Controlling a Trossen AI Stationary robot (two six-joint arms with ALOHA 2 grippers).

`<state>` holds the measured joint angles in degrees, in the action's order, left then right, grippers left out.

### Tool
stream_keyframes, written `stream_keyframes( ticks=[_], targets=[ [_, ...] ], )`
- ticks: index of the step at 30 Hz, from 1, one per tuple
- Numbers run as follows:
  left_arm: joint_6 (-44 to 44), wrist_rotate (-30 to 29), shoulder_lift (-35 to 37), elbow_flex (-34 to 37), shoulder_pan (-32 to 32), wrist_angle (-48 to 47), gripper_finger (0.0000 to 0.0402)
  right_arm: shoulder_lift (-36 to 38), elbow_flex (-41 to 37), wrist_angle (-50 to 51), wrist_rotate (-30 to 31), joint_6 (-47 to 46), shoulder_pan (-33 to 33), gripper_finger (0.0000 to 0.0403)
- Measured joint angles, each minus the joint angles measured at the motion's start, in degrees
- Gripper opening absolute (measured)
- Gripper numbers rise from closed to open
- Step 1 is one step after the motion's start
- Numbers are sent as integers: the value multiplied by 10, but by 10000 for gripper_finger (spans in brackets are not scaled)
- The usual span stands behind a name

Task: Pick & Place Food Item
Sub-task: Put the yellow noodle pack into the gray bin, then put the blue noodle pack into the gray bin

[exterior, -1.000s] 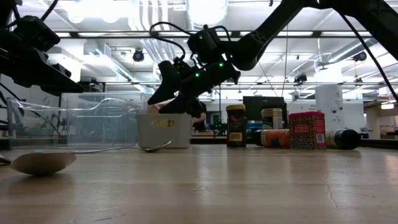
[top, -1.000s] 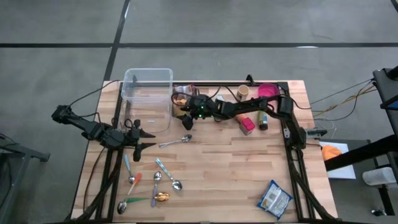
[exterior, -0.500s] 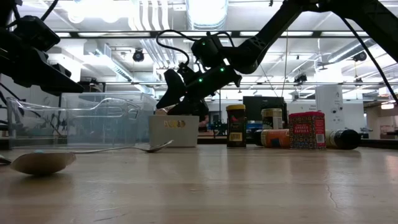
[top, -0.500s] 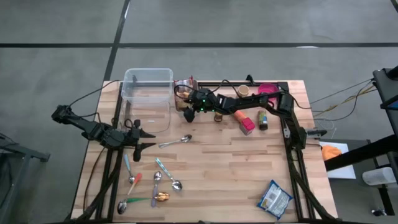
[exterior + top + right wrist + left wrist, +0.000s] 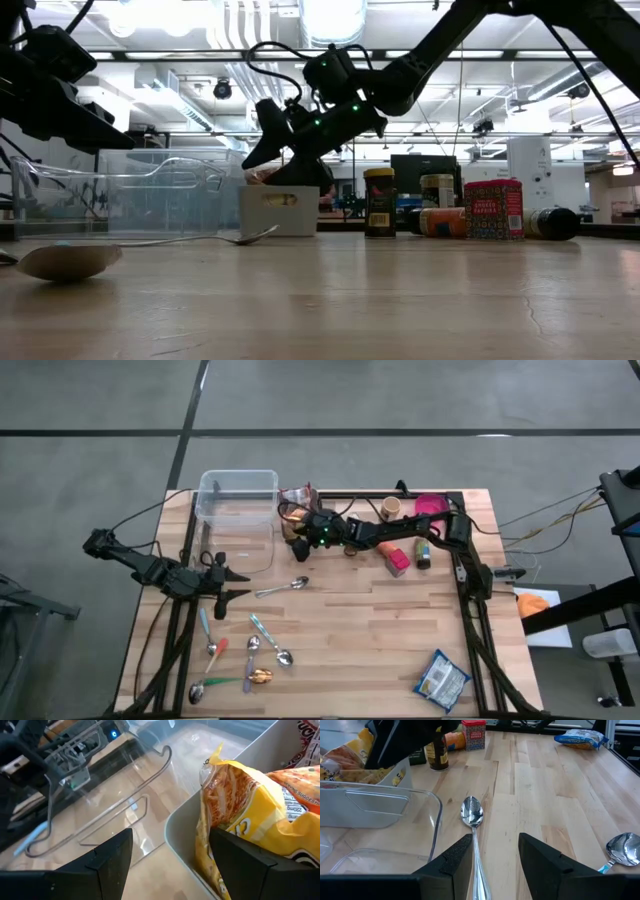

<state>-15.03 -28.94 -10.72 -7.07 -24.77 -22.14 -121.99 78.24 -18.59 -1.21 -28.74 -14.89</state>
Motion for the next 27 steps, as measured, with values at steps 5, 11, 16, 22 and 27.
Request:
stream_keyframes(
  ticks=[5, 11, 16, 22, 27],
  targets=[
    [0, 0, 0, 0, 0, 0, 163, 0, 0, -9, 17, -37, 9, 260],
    [0, 0, 0, 0, 0, 0, 163, 0, 0, -27, 53, -87, 26, 260],
    [0, 0, 0, 0, 0, 0, 163, 0, 0, -32, 57, -74, 31, 260],
    [0, 0, 0, 0, 0, 0, 163, 26, 0, -51, 68, -5, 44, 260],
    [0, 0, 0, 0, 0, 0, 163, 66, -3, -54, 162, 110, 75, 260]
  ],
)
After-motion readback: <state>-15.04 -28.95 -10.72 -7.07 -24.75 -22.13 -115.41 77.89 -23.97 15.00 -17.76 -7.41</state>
